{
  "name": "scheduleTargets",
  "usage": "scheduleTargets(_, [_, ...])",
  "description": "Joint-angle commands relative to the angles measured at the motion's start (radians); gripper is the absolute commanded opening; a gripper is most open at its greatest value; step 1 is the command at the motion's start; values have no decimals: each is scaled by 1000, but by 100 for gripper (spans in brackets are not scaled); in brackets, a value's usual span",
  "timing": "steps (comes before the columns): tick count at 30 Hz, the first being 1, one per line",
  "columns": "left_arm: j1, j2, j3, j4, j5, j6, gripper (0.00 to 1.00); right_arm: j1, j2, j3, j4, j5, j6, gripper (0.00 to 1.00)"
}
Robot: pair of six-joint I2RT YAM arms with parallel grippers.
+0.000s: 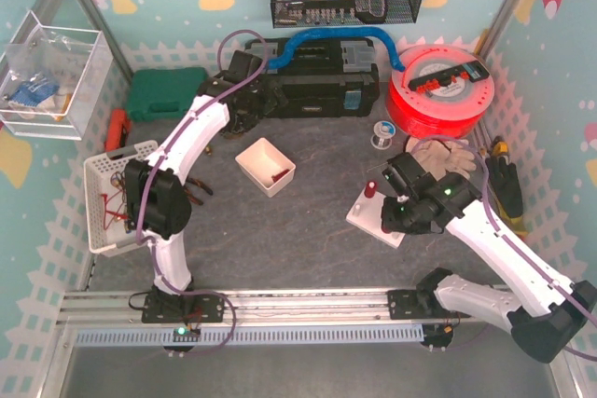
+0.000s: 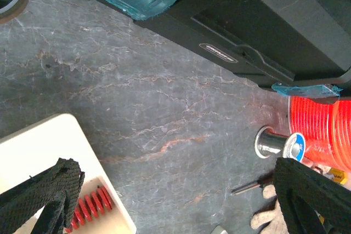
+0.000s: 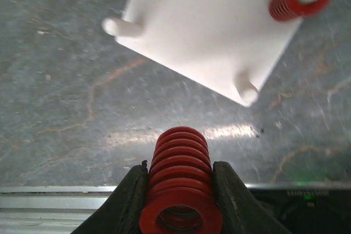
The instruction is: Install the large spring
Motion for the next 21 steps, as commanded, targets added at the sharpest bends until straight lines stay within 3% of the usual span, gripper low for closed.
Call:
scheduleTargets(1, [-3,0,13,9,-21,34,94,-3,-17,-41,-85,31,178,0])
scheduleTargets(12, [0,-21,-13,10,3,26,94,-18,-10,-93,-58,252,204,0])
scheduleTargets(21, [7,-48,-42,9,-6,26,94,-48,-26,-139,42,234,197,0])
